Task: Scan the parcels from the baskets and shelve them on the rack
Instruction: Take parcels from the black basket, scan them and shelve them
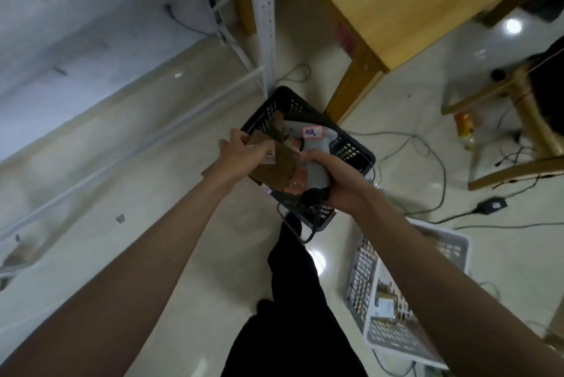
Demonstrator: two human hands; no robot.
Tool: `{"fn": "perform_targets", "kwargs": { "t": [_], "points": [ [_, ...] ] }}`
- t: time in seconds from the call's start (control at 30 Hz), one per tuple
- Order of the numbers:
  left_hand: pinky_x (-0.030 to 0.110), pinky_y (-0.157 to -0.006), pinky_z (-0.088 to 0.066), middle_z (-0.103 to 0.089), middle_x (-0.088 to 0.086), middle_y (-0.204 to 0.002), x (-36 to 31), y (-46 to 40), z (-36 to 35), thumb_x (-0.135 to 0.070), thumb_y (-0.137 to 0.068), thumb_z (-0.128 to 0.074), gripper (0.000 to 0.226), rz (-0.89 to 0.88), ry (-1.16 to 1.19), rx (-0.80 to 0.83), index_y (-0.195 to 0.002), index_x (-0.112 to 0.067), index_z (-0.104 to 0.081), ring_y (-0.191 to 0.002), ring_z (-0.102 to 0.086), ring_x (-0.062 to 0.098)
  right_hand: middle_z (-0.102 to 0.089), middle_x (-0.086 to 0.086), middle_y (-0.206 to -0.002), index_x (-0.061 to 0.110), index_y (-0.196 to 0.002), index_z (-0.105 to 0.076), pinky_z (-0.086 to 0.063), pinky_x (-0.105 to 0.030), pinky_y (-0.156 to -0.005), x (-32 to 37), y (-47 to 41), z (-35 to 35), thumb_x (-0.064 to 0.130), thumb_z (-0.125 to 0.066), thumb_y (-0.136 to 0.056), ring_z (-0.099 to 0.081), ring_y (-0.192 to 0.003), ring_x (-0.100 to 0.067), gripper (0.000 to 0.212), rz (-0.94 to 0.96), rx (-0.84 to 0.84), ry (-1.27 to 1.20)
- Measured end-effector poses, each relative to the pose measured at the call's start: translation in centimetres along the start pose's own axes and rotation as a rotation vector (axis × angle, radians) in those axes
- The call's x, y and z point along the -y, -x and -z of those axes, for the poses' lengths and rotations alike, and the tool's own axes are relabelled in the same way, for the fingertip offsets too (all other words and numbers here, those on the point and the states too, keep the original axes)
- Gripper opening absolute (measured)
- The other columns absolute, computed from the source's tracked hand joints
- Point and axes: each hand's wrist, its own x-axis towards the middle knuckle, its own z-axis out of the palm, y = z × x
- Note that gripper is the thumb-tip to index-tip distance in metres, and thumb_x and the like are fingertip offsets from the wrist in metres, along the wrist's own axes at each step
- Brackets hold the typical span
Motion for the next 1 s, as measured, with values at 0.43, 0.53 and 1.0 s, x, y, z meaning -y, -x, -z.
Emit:
{"fn": "perform_targets", "kwargs": {
  "t": [0.43, 0.53, 1.0],
  "points": [
    [0.034, -0.077, -0.055, -0.07, 0.006, -0.114, 6.2, 23.8, 16.4, -0.055, -0.092, -0.062, 0.054, -0.104, 0.706, -0.324, -0.124, -0.013, -0.055, -0.103, -0.067, 0.023, -0.076, -0.002, -0.113, 0.019, -0.116, -0.071, -0.056, -0.045, -0.099, -5.7, 15.8, -20.0, 0.009, -0.071, -0.091, -0.068, -0.114, -0.026, 0.027, 0.383, 0.202, 0.64],
    [0.041, -0.093, -0.057, -0.073, 0.006, -0.113, 8.7, 30.7, 19.6, -0.05, -0.092, -0.066, 0.057, -0.219, 0.794, -0.302, -0.128, -0.008, -0.053, -0.103, -0.07, 0.024, -0.076, -0.002, -0.114, 0.018, -0.113, -0.072, -0.055, -0.046, -0.101, -7.1, 19.7, -24.3, 0.008, -0.072, -0.09, -0.068, -0.113, -0.024, 0.025, 0.474, 0.27, 0.702],
    [0.04, -0.092, -0.058, -0.077, 0.008, -0.109, 14.2, 51.4, 29.2, -0.043, -0.073, -0.082, 0.051, -0.534, 0.954, -0.621, -0.106, -0.017, -0.052, -0.096, -0.075, 0.026, -0.072, -0.006, -0.121, 0.012, -0.124, -0.064, -0.058, -0.039, -0.096, -10.0, 32.3, -40.7, 0.011, -0.067, -0.095, -0.069, -0.112, -0.021, 0.029, 0.744, 0.599, 0.89]
  ]
}}
